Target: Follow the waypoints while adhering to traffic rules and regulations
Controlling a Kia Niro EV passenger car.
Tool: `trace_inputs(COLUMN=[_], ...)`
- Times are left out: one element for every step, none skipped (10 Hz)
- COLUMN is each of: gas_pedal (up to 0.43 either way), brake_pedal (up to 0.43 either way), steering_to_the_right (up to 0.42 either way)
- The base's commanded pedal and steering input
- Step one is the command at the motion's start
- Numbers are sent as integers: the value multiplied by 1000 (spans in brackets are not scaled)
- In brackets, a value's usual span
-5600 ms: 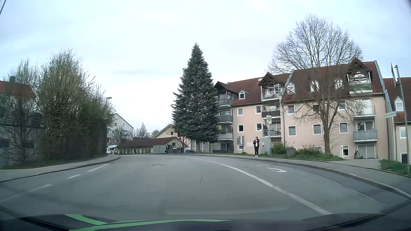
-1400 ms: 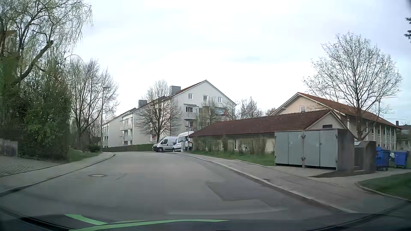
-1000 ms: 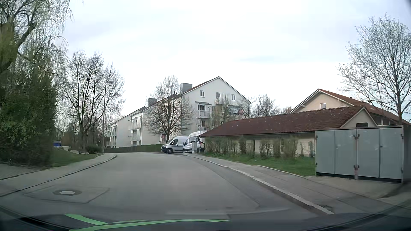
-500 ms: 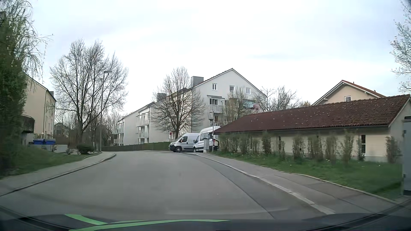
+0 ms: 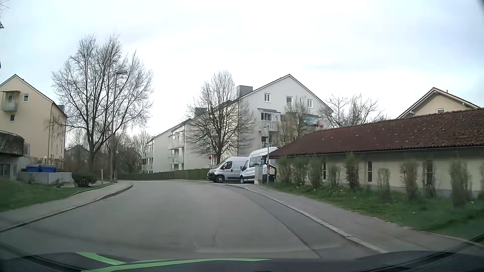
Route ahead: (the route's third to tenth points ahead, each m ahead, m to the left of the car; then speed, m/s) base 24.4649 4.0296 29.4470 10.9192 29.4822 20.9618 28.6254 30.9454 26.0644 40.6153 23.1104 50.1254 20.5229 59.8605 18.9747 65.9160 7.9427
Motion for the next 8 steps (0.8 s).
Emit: trace_inputs(gas_pedal=[0,0,0,0,0,0,0,0], brake_pedal=[0,0,0,0,0,0,6,12], steering_to_the_right=[-45,-45,-45,-45,-45,-46,-49,-52])
